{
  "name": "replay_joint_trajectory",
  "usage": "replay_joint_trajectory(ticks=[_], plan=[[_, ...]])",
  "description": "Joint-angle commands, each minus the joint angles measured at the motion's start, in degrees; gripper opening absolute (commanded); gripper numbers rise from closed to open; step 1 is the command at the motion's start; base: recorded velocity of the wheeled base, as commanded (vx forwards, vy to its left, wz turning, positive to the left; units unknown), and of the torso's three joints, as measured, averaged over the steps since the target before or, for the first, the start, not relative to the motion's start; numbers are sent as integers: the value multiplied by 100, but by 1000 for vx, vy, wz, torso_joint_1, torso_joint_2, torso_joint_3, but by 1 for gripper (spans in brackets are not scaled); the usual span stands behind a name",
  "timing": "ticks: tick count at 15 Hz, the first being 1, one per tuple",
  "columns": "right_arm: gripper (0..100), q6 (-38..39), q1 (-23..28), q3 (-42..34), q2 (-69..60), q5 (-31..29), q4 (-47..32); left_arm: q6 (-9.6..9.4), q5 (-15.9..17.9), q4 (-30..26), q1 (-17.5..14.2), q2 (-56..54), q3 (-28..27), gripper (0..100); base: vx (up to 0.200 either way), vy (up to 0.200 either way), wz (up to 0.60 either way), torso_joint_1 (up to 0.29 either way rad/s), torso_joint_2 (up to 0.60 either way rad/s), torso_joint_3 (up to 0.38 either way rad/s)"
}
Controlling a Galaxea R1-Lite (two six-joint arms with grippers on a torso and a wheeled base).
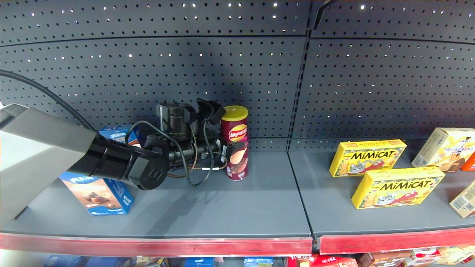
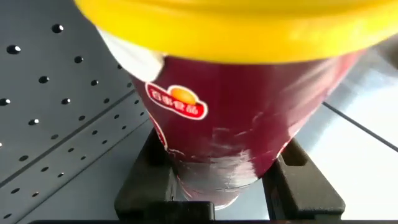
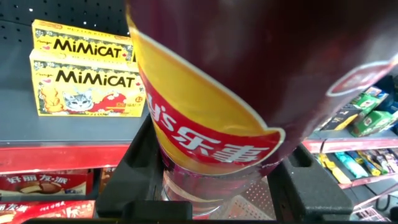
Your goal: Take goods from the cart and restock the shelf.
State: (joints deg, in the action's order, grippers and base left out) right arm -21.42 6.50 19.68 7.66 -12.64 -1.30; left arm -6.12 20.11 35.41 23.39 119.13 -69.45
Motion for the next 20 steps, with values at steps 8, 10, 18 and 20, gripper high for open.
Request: replay_joint_trajectory(ticks=[8, 10, 18, 20], plan=[[0, -3, -17, -16, -229, -1, -133, -12, 28, -35, 297, -882, 1056, 0, 0, 0, 0, 0, 0, 0], [0, 6, -17, 1, -229, -1, -107, -3, 10, -61, 543, -1164, 1311, 0, 0, 0, 0, 0, 0, 0], [0, 59, -17, 28, -229, 7, -98, -3, -43, -166, 948, -2069, 2401, 0, 0, 0, 0, 0, 0, 0], [0, 59, -17, 28, -229, 7, -98, -3, -43, -175, 948, -2174, 2533, 0, 0, 0, 0, 0, 0, 0]])
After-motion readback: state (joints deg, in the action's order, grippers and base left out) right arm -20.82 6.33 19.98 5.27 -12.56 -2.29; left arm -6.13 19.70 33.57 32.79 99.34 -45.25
